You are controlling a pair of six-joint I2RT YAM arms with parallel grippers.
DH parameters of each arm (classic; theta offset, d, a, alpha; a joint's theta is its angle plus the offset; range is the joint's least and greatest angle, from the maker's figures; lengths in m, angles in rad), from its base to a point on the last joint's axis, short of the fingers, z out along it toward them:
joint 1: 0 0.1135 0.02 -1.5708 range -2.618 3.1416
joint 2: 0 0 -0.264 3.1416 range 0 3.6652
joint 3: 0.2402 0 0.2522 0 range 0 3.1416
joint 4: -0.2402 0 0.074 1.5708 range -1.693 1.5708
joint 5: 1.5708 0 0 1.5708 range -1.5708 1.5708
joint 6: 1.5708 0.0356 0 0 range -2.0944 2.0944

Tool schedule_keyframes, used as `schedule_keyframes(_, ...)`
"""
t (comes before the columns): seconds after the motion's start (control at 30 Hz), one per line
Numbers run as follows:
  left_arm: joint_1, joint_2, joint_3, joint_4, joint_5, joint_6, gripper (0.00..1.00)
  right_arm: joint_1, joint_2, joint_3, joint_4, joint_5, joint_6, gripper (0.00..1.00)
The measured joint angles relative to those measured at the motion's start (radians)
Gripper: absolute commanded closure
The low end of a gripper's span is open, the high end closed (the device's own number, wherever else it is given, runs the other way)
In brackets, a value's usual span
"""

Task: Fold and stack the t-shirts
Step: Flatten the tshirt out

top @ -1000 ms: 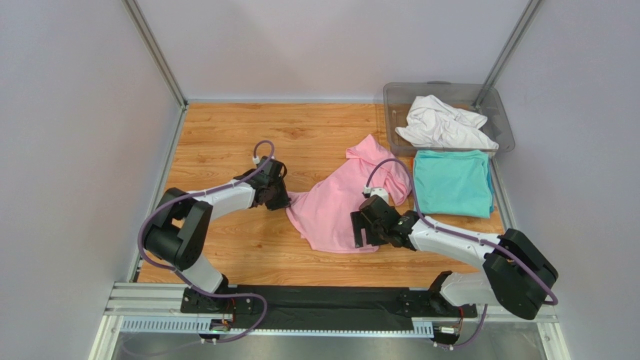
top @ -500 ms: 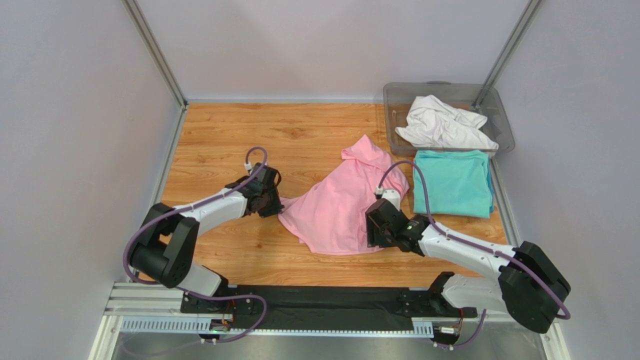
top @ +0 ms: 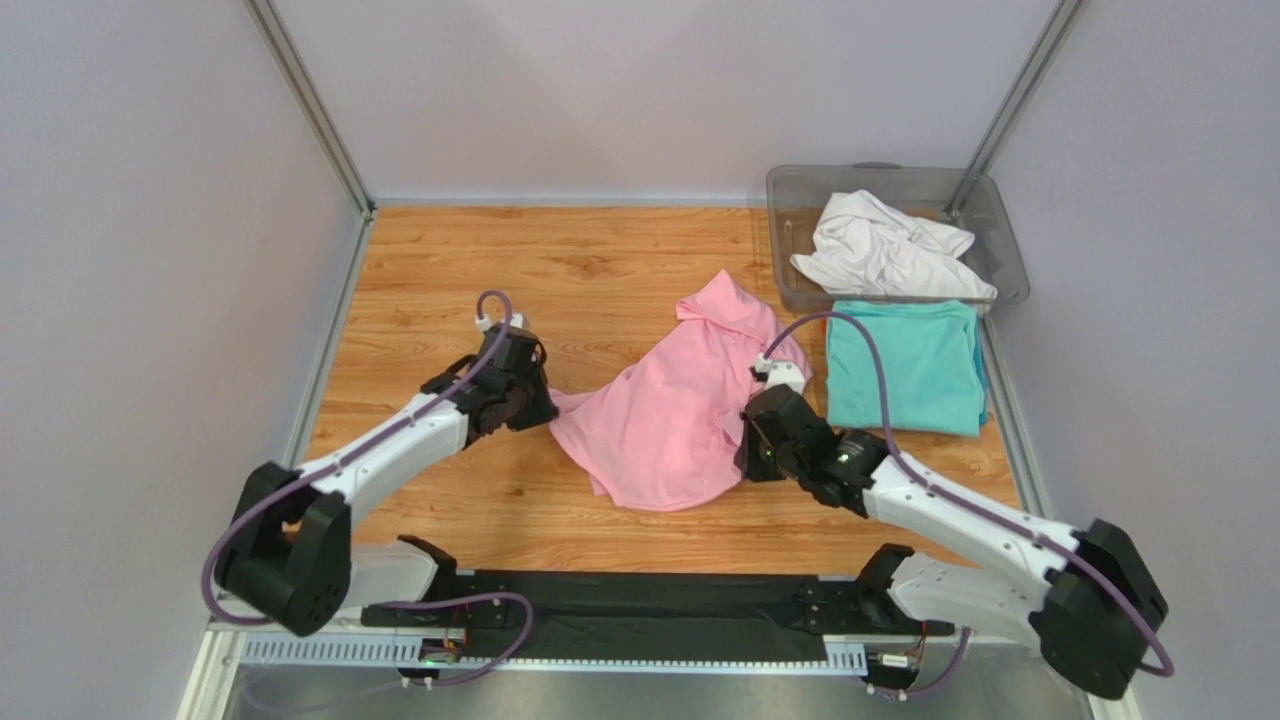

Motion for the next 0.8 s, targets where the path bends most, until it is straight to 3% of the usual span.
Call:
schedule_keyframes(0.13, 0.0, -0.196, 0.048, -0.057, 0.0, 0.016, 1.0, 0.0, -0.203, 0.104, -0.016, 0.002, -0.005, 1.0)
schedule_keyframes(0.37, 0.0, -0.443, 0.346, -0.115, 0.046, 0.061, 1.0, 0.0, -0.418, 0.343, 0.001, -0.009, -0.01, 1.0)
schedule_keyframes(0.63, -0.001, -0.548, 0.709, -0.177, 0.162, 0.104, 1.0, -0.001, -0.418, 0.642, 0.032, -0.148, -0.018, 1.0)
schedule_keyframes(0.8, -0.001, -0.586, 0.84, -0.192, 0.198, 0.113, 1.0, -0.001, -0.365, 0.812, 0.042, -0.251, -0.042, 1.0)
